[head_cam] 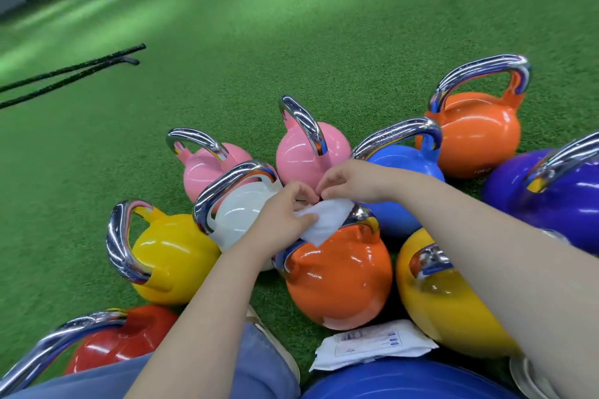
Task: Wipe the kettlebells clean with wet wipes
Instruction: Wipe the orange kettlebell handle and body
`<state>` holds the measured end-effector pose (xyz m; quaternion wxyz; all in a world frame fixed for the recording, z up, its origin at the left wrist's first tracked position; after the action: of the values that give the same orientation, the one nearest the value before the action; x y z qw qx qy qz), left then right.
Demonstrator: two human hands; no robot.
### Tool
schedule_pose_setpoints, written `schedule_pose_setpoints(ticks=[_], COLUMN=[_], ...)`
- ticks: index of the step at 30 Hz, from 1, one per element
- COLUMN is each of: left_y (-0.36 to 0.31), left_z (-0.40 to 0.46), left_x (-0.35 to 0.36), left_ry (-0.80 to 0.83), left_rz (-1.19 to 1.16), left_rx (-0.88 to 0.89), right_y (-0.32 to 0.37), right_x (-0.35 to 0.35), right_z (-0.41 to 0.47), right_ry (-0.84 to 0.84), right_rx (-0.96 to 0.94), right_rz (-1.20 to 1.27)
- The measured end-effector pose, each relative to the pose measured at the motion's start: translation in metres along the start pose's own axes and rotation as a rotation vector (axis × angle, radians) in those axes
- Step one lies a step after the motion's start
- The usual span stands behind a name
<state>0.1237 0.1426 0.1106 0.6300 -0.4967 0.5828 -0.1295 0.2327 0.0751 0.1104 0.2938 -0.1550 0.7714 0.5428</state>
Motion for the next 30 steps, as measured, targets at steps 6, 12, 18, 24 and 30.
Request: schedule_pose_setpoints(ticks=[6,12,18,24,30], left_y=[0.017,0.015,0.008,-0.010,-0.013], left_z=[-0.007,-0.016,-0.017,-0.022,-0.023], left_x=[-0.012,-0.011,-0.017,-0.012,-0.010], left_ry=[-0.040,-0.195,-0.407,-0.343,-0.318], left_rz=[0.081,-0.261,-0.493,-0.748,-0.801], left_rx=[-0.197,-0.214,-0.162,-0.104,-0.117], right_y=[-0.011,-0.023,-0.024,-0.022,-0.031], right_x=[-0.015,-0.025,-0.033,-0.033,-0.033], right_z=[-0.001,-0.005,-0.009,-0.015,-0.014], right_ry=[-0.020,-0.223,-0.360,-0.329,-0.439], right_rx=[0.076,0.045,-0.029,-0.050,0.090], right_rz=[0.465,0.923,1.223,1.235,0.883])
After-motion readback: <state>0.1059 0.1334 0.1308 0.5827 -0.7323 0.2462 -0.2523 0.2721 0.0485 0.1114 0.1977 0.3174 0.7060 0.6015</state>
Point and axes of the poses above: each hand's wrist, its own z-axis towards the middle knuckle, its own x-axis out of the palm, y = z × x, the point moved 6 cm from there along z, towards the middle knuckle
